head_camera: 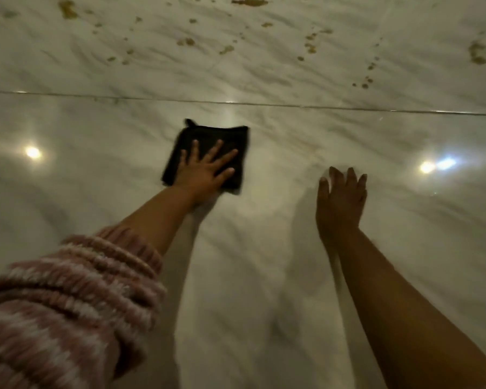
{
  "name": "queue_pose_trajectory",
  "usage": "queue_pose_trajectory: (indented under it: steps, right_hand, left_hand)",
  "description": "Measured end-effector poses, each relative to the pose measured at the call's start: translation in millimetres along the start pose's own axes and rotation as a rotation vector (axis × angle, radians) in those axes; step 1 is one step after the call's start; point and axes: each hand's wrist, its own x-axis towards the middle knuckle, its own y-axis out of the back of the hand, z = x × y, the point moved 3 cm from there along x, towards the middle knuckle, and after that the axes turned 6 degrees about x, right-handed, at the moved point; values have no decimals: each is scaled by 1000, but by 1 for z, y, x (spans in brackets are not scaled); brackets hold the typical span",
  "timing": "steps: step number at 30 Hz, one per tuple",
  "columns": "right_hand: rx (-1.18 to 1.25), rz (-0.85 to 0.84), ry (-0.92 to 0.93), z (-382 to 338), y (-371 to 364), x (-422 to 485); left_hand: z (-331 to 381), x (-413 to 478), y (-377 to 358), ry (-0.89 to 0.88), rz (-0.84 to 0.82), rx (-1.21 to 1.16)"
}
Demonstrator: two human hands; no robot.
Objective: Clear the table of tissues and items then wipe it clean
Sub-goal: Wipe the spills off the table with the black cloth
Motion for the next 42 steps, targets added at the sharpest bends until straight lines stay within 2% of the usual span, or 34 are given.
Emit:
queue_pose_trajectory:
  steps: [3,5,7,9,11,13,18,21,24,28,32,34,37,42]
  right_hand:
    - [-80,-32,55,-6,-9,-25]
    - [-43,-64,51,-6,-8,-28]
    - [14,-95,57,-3,-4,-28]
    - [35,-107,81,1,5,-35]
    - [14,-113,72,8,16,-48]
    - [-19,-115,62,18,26,-62]
    - [1,-38,-12,37,33,-80]
    - [-14,-42,-26,29,28,-94]
    - [-21,-54,-9,8,17,-112]
    - [-9,-84,-10,-19,-6,-137]
    - [-39,-42,-25,-27,-16,-148]
    - [-45,-28,-41,-27,-16,-147]
    - [-33,-31,-39,-27,-16,-148]
    - [105,-36,-27,-21,3,-150]
  left_hand:
    - [-69,-29,-1,362,18,-46]
    - [-87,-51,-3,597,-13,-68]
    - [-80,-56,-4,737,-34,-119]
    - [-58,-49,-4,777,-42,-176]
    - [-24,-37,-4,714,-39,-177]
    - [20,-27,-5,573,-29,-158]
    - [127,-27,-12,72,-80,-72]
    - [138,-55,-22,-173,-98,3]
    - [103,-75,-24,-192,-64,-6]
    - [16,-85,-19,45,-18,-51]
    - [-92,-110,-17,360,18,-109]
    - [-123,-129,-19,483,10,-125]
    - [-122,-151,-25,622,10,-148]
    - [-73,-148,-29,803,-7,-210]
